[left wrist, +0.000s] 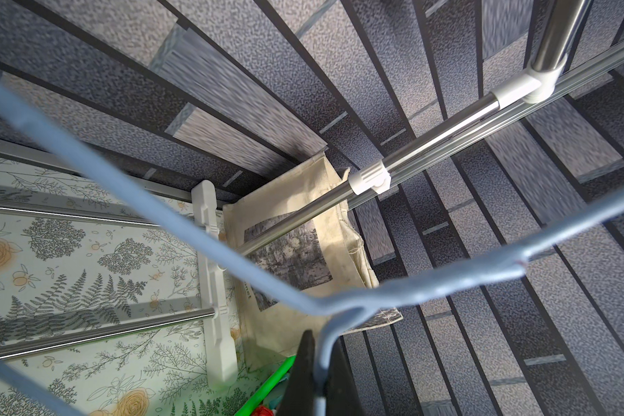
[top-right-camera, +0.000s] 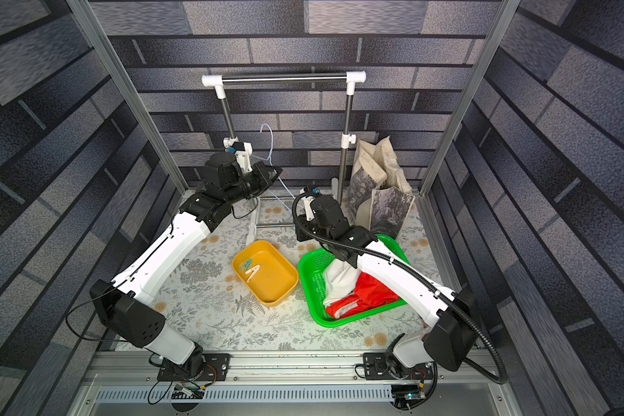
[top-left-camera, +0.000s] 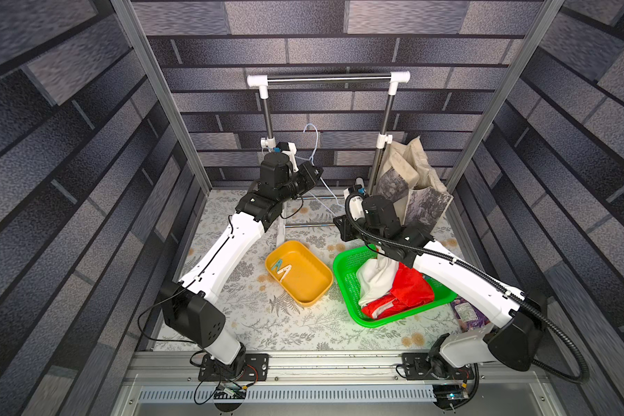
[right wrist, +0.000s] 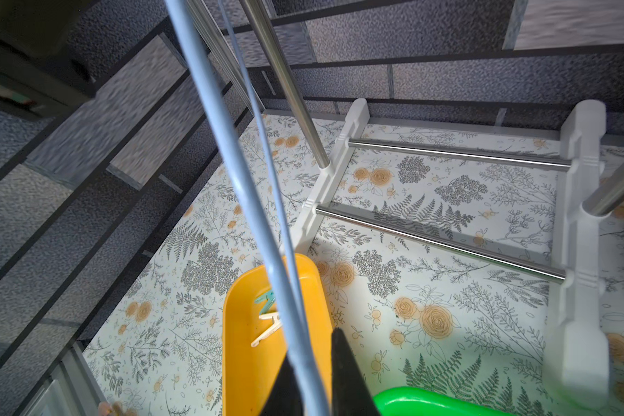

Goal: Remove the clothespins securing jackets to the hanger
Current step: Place the hanger at the clothesline.

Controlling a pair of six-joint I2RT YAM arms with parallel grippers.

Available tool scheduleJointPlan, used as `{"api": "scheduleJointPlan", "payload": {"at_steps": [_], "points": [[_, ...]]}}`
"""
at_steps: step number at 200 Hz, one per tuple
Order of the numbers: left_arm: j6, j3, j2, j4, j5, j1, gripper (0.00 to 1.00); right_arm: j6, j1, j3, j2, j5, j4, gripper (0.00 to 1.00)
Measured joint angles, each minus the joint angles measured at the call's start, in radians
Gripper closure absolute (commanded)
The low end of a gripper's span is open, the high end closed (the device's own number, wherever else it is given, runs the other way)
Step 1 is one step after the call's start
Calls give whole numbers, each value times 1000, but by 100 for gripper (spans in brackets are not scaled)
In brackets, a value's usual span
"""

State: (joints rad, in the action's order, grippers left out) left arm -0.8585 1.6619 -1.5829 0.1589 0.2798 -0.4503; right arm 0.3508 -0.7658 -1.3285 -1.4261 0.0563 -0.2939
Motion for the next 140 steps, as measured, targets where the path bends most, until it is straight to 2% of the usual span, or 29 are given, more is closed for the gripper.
{"api": "scheduleJointPlan", "payload": {"at_steps": [43,53,60,69,72,74,75,76,79,115,140], "points": [[-14,26,0,2,2,-9,100,-42,-6,0,44,16,-5,100],[-14,34,0,3,3,-13,92,-47,-6,0,53,21,-10,100],[-14,41,-1,5,6,-16,80,-50,-6,0,61,23,-16,100],[-5,55,-6,6,10,-21,54,-53,-6,0,73,26,-19,100],[-3,61,-8,8,12,-23,41,-53,-6,0,77,26,-20,100],[-2,66,-10,8,13,-25,25,-55,-7,0,81,26,-22,100],[2,69,-11,8,13,-26,13,-56,-7,0,83,26,-23,100],[4,70,-12,9,13,-27,6,-58,-7,0,87,26,-24,100],[7,77,-16,11,14,-29,1,-60,-8,0,93,27,-26,100],[77,163,-55,78,47,-47,0,-74,-8,0,197,76,-97,100],[159,229,-56,194,99,-38,0,-89,-8,0,261,124,-187,100]]}}
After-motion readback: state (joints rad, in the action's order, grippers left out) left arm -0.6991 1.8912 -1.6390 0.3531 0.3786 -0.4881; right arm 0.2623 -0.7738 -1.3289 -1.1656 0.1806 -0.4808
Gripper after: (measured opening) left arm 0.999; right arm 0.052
